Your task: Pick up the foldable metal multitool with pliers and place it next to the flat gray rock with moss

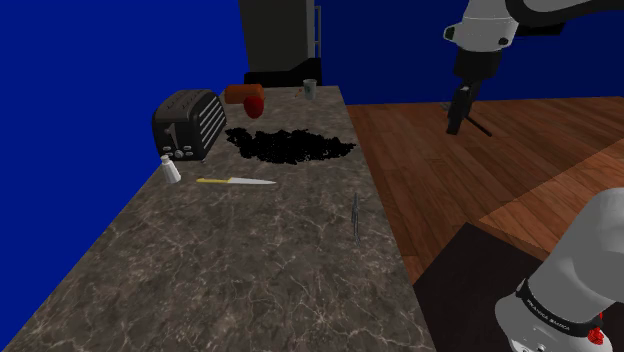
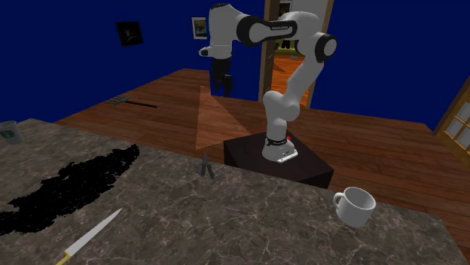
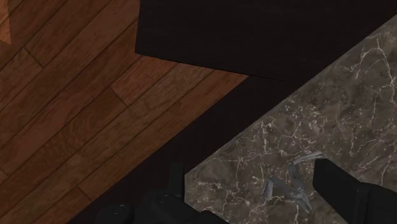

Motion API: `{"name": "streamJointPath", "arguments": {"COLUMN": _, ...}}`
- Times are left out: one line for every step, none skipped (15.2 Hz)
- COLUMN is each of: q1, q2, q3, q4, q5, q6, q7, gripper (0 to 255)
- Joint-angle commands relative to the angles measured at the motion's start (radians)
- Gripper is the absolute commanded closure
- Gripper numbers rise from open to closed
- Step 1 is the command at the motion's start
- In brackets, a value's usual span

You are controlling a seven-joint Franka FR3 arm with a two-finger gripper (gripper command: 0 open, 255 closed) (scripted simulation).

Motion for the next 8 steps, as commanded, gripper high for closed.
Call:
{"name": "streamJointPath", "arguments": {"q1": 0.000, "q2": 0.000, "q3": 0.000, "q4": 0.000, "q5": 0.000, "q6": 0.000, "q7": 0.000, "gripper": 0}}
{"name": "streamJointPath", "arguments": {"q1": -0.006, "q2": 0.006, "q3": 0.019, "q4": -0.020, "q5": 0.018, "q6": 0.022, "q7": 0.054, "gripper": 0}}
{"name": "streamJointPath", "arguments": {"q1": -0.012, "q2": 0.014, "q3": 0.039, "q4": -0.037, "q5": 0.037, "q6": 0.045, "q7": 0.108, "gripper": 0}}
{"name": "streamJointPath", "arguments": {"q1": -0.018, "q2": 0.024, "q3": 0.058, "q4": -0.054, "q5": 0.055, "q6": 0.068, "q7": 0.161, "gripper": 0}}
{"name": "streamJointPath", "arguments": {"q1": -0.024, "q2": 0.036, "q3": 0.078, "q4": -0.068, "q5": 0.073, "q6": 0.093, "q7": 0.214, "gripper": 0}}
{"name": "streamJointPath", "arguments": {"q1": -0.030, "q2": 0.050, "q3": 0.098, "q4": -0.081, "q5": 0.091, "q6": 0.118, "q7": 0.266, "gripper": 0}}
{"name": "streamJointPath", "arguments": {"q1": -0.036, "q2": 0.066, "q3": 0.117, "q4": -0.092, "q5": 0.108, "q6": 0.144, "q7": 0.318, "gripper": 0}}
{"name": "streamJointPath", "arguments": {"q1": -0.041, "q2": 0.084, "q3": 0.137, "q4": -0.101, "q5": 0.125, "q6": 0.171, "q7": 0.370, "gripper": 0}}
